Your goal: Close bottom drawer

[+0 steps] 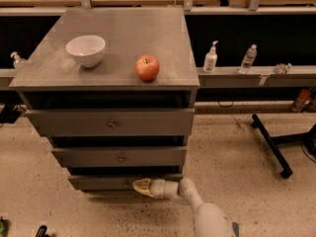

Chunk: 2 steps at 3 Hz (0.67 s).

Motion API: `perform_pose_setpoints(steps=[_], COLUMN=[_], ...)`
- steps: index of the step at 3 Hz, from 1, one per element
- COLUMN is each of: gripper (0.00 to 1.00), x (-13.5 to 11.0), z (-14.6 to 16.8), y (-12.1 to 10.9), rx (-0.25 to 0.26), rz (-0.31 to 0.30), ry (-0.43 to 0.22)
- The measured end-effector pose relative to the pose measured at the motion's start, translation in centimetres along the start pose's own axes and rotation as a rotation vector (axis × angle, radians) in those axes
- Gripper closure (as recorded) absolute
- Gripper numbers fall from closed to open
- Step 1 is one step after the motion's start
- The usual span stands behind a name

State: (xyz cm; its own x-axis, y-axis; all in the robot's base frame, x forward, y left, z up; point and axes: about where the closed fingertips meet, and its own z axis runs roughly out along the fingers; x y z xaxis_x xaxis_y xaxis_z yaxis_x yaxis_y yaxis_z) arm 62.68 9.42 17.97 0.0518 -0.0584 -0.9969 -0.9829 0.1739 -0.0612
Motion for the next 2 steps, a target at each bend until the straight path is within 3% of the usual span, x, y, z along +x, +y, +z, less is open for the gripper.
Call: perform_pose_setpoints(steps=[1,2], gripper=[1.00,1.00], x=[0.0,-2.6], z=[0.0,-1.1], y=[0.1,0.1], rx=[0.000,-0.012], rz=[0.000,-0.062], ry=[0.000,-0.059])
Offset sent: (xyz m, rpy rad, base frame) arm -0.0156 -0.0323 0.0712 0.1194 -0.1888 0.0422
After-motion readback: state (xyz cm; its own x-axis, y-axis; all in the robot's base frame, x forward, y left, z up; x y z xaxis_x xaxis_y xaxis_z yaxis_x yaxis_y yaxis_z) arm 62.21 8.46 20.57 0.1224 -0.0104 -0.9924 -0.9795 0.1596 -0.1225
